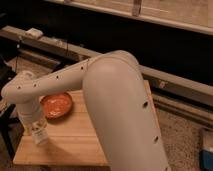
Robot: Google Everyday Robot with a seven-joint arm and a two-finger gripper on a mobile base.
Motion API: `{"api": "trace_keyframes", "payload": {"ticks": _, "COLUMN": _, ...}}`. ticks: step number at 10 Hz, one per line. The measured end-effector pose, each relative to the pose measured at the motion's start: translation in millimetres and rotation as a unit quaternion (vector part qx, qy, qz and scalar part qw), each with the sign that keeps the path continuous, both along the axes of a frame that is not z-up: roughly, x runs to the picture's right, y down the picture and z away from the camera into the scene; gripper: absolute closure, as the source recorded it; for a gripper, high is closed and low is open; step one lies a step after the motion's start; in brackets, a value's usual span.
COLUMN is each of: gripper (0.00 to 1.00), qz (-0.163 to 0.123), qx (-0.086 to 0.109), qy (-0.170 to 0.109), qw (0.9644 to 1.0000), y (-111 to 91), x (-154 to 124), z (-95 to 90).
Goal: Place the bottle in the ceramic bowl
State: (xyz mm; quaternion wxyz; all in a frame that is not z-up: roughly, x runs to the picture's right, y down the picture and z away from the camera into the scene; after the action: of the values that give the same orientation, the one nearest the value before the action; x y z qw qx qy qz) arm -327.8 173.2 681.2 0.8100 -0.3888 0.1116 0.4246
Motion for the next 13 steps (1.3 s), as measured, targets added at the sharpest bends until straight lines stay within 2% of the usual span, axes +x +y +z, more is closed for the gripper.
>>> {"api": "trace_keyframes", "payload": {"ticks": 2, "gripper": 1.0, "qz": 0.014, "qx": 0.008, "qy": 0.0, "qw": 0.9999, "y": -25.3, "x": 2.5, "z": 18.0}}
{"api": "trace_keyframes", "payload": {"ticks": 4, "gripper": 1.0, "qz": 0.031, "qx": 0.018, "qy": 0.006, "qw": 0.9993, "y": -56.6, "x": 9.4, "z": 48.9}}
{"api": "trace_keyframes", "payload": {"ticks": 7, "gripper": 0.97, "qz": 0.041, "qx": 0.046, "qy": 0.02, "qw": 0.9979, "y": -99.9, "x": 17.2, "z": 96.0}}
{"api": "trace_keyframes", "payload": {"ticks": 8, "gripper": 0.9, "qz": 0.041, "qx": 0.055, "qy": 0.022, "qw": 0.9974, "y": -109.1, "x": 17.0, "z": 107.8}}
{"api": "trace_keyframes", "payload": {"ticks": 10, "gripper": 0.68, "qz": 0.041, "qx": 0.068, "qy": 0.02, "qw": 0.9967, "y": -119.9, "x": 14.9, "z": 128.8}}
{"api": "trace_keyframes", "payload": {"ticks": 13, "gripper": 0.4, "qz": 0.037, "qx": 0.067, "qy": 0.024, "qw": 0.9967, "y": -112.7, "x": 14.4, "z": 149.9}}
